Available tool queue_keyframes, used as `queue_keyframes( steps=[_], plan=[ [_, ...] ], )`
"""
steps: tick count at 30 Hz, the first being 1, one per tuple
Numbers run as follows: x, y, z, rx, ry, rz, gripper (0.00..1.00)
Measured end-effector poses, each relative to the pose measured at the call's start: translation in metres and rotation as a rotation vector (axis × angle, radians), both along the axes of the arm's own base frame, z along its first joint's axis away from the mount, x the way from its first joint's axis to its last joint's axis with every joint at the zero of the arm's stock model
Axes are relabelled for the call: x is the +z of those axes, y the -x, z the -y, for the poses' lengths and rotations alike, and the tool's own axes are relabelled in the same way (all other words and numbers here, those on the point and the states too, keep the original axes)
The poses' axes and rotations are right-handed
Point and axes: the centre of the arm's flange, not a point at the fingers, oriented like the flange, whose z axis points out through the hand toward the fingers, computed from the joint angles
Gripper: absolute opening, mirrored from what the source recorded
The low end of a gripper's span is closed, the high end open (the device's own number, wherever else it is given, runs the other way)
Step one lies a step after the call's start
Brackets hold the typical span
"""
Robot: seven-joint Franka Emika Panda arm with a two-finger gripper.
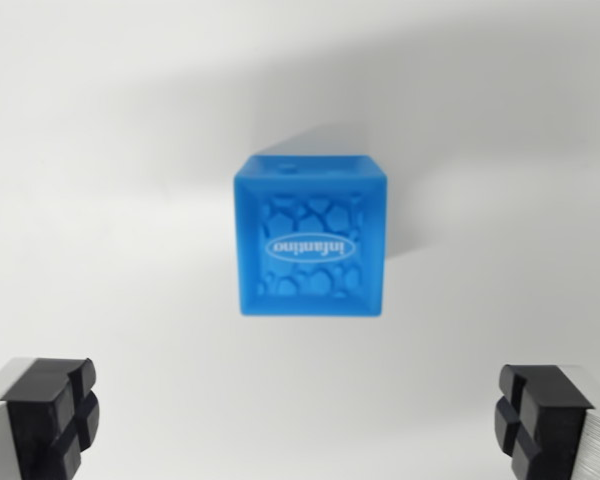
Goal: Stack cube
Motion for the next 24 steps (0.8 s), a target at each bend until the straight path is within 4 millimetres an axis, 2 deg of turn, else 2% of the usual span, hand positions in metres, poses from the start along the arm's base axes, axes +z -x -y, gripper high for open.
queue_keyframes(
  steps=[13, 24],
  plan=[
    [-0.054, 0.000, 0.002, -0.003, 0.002, -0.002, 1.00],
    [-0.089, 0.000, 0.002, -0.003, 0.003, -0.001, 1.00]
  ],
)
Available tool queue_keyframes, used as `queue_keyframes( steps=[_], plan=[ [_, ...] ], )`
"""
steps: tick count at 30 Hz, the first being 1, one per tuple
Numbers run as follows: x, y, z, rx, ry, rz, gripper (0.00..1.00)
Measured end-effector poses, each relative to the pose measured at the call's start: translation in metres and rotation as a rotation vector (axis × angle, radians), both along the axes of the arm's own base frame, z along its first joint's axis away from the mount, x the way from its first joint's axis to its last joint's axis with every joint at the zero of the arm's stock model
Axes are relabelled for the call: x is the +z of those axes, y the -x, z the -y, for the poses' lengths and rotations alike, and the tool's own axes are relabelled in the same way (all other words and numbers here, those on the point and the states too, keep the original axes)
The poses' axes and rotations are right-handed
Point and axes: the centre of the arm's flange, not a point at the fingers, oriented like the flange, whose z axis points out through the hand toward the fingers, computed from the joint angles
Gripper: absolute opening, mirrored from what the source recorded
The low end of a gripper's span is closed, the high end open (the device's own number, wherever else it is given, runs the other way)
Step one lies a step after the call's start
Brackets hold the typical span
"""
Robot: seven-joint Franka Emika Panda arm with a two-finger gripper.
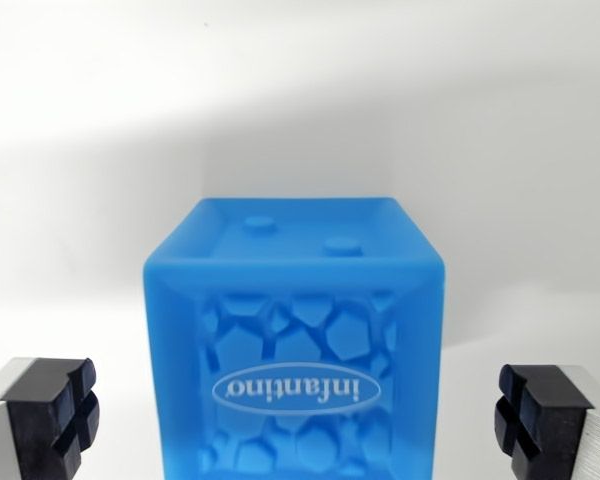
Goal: Stack cube
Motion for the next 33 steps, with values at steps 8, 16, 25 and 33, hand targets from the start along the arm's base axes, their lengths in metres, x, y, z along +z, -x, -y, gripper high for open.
queue_keyframes(
  steps=[8, 16, 25, 33],
  plan=[
    [-0.019, 0.000, 0.000, 0.000, 0.000, 0.000, 1.00],
    [-0.026, 0.000, 0.000, 0.000, 0.000, 0.000, 0.00],
    [-0.026, 0.000, 0.000, 0.000, 0.000, 0.001, 0.00],
    [-0.026, 0.000, 0.000, 0.000, 0.000, 0.001, 0.00]
  ],
)
